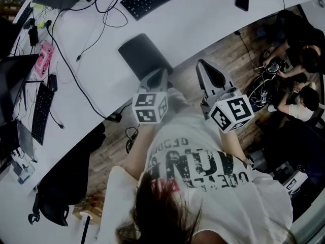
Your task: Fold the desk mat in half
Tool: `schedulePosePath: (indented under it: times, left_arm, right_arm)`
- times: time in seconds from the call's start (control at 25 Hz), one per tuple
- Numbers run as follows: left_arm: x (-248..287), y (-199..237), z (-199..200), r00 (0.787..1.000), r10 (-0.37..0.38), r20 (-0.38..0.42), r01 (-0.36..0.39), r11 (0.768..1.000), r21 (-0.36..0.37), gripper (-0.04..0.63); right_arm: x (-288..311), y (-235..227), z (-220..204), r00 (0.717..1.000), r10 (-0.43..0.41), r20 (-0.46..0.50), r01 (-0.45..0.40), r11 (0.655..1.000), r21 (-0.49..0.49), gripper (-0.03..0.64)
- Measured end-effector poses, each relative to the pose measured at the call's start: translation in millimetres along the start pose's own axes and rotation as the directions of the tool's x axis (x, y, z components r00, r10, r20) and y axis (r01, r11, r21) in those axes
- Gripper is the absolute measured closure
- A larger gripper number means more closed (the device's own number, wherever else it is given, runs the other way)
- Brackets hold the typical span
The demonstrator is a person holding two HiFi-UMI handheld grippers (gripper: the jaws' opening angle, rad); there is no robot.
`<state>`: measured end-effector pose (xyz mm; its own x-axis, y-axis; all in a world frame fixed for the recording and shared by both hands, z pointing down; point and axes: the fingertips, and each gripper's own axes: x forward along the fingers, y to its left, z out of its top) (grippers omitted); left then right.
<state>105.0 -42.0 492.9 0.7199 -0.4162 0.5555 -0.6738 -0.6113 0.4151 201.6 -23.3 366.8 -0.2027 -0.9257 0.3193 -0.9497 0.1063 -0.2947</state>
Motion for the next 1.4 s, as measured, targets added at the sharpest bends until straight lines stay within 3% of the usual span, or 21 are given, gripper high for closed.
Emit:
schedulePosePath:
  times: [0.4, 1.0, 1.4]
  left_arm:
    - [-18.7, 11.1, 31.5, 0.996, 0.019, 0.089, -0.02, 1.0, 0.003, 0.594]
    - [-48.9, 24.9, 77.5, 0.974, 0.052, 0.222, -0.054, 0.999, 0.003, 0.594]
    - [-81.0, 34.7, 103.5, 0.943, 0.093, 0.32, -0.092, 0.996, -0.018, 0.594]
  right_arm:
    - [2.4, 7.4, 2.0, 1.0, 0.003, 0.002, -0.003, 1.0, -0.014, 0.618]
    - [8.5, 19.0, 5.0, 1.0, 0.02, 0.007, -0.02, 0.999, -0.032, 0.618]
    - [25.6, 33.4, 11.3, 0.997, 0.076, -0.001, -0.075, 0.995, -0.059, 0.618]
